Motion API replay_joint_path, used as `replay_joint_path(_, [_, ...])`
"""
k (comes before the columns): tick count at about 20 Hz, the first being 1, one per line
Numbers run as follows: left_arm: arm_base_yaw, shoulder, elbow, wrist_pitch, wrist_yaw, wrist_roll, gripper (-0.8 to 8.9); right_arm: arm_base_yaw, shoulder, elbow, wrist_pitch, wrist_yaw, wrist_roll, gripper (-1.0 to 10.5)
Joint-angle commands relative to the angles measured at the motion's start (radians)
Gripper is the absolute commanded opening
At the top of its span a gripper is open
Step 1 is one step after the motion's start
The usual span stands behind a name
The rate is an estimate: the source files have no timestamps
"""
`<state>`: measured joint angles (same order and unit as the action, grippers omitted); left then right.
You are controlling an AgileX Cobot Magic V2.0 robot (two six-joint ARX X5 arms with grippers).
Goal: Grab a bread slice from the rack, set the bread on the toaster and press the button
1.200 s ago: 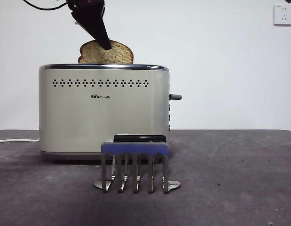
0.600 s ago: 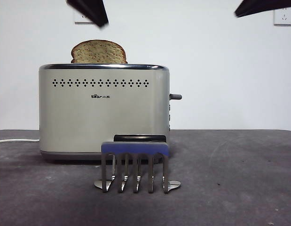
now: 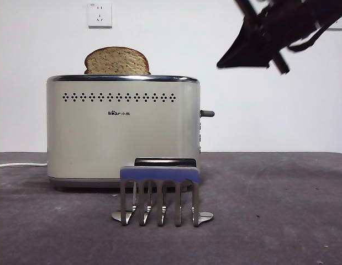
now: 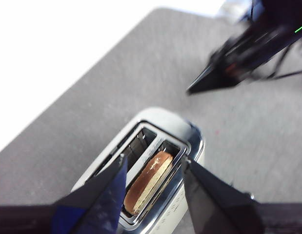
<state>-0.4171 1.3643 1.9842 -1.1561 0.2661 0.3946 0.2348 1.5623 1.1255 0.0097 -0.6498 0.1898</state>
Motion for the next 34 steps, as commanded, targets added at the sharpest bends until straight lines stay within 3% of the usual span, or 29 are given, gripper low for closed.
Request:
replay_joint_path(1, [0.000,-0.023,0.001,0.007,0.004,-0.058,1.89,0.003,0.070,0.049,0.012,0.002,0.019,-0.1])
replay_joint_path(11, [0.000,-0.041,0.001,-0.035,0.031,-0.059,1.88,0.005,0.250,0.077,0.012,0.001,0.018,-0.1])
replay_joint_path(17, [0.000,-0.041,0.001,-0.043,0.028,-0.059,1.88,0.032,0.304,0.077,-0.012,0.005,-0.016,-0.1])
replay_joint_path(22, [0.000,-0.041,0.001,-0.043,0.025,-0.058,1.88,0.049,0.364,0.077,-0.101,0.036,-0.087,-0.1])
replay_joint_path(34, [0.000,-0.041,0.001,-0.045,0.024,-0.058,1.88,0.075,0.403,0.077,-0.132,0.054,-0.120,-0.1])
